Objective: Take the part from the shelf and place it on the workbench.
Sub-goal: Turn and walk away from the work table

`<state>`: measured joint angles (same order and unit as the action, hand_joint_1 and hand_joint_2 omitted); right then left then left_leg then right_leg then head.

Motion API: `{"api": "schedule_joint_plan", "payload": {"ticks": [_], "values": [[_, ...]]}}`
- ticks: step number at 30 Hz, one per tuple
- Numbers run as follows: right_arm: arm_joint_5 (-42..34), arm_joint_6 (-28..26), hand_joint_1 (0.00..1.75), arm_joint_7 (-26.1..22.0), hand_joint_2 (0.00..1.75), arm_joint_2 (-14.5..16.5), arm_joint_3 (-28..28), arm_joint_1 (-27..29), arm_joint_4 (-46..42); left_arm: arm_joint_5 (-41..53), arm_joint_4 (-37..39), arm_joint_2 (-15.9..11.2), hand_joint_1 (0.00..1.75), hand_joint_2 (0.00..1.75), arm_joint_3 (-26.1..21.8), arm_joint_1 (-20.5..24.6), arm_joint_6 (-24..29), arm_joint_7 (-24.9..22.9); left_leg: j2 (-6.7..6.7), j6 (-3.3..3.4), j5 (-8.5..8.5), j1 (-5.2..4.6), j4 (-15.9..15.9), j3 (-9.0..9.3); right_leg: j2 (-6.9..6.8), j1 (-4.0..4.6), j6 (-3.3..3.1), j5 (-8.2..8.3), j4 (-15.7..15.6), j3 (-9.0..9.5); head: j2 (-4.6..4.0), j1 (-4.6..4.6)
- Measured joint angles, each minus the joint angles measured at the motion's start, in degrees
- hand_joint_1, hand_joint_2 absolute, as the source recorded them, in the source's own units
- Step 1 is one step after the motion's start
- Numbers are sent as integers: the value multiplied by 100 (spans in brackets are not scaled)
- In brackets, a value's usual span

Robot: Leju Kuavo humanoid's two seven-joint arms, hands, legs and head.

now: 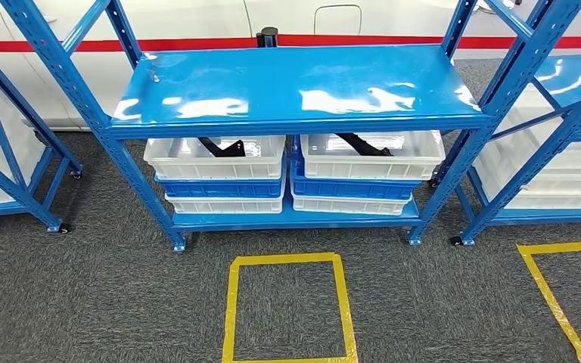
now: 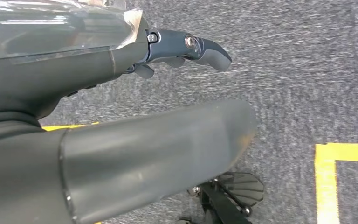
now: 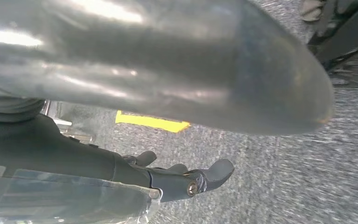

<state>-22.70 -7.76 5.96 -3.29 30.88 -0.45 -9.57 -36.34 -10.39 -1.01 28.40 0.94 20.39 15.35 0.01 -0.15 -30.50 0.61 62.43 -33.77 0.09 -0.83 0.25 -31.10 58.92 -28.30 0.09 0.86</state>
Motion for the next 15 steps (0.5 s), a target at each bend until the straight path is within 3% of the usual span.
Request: {"api": "schedule_joint_plan", "payload": {"ticks": [2,3,5,7,9,11,13,14,15], "values": [[-3,2,0,15,0,2,1,-17,0,14,-1,-1,0,0,8,-2,4,5,3,98,-181,-48,-103,34,0,12,85,-25,3,60,0,-3],[-7,3,0,24,0,3,2,-20,0,24,-1,-1,0,0,13,-8,15,10,-5,164,-189,-59,-128,52,-1,26,140,-27,25,91,0,-2],[-19,2,0,42,0,9,2,-18,0,44,1,0,0,0,24,-17,55,11,-8,268,82,-30,-225,161,-3,38,210,-81,168,123,-1,-15],[-29,-4,0,45,0,13,2,-23,0,74,1,-1,0,0,43,5,93,-16,5,305,164,-2,-264,247,-3,30,208,-286,570,-93,-1,-45],[-38,-9,0,42,0,15,2,-33,0,103,-1,-2,0,0,63,25,109,-95,7,321,146,-7,-268,260,-3,24,202,-539,1191,-504,0,-67],[-45,-15,0,32,0,13,2,-26,0,119,-1,2,0,0,88,24,109,-163,-4,320,116,-9,-268,268,-4,15,247,-588,1441,-768,-1,-69],[-37,-27,0,2,0,1,2,-2,0,128,-1,10,0,87,127,18,108,-175,-32,290,80,-2,-267,311,-6,-11,368,-255,926,-664,-1,-71],[-27,-37,0,-21,44,-8,2,11,0,129,-1,12,0,131,144,14,108,-167,-43,264,59,0,-271,327,-8,-23,408,-42,589,-560,0,-71],[-15,-48,0,-49,87,-14,3,18,0,129,-1,13,0,175,155,13,111,-152,-47,233,37,-3,-272,354,-22,-23,393,68,313,-487,-1,-73]]}}
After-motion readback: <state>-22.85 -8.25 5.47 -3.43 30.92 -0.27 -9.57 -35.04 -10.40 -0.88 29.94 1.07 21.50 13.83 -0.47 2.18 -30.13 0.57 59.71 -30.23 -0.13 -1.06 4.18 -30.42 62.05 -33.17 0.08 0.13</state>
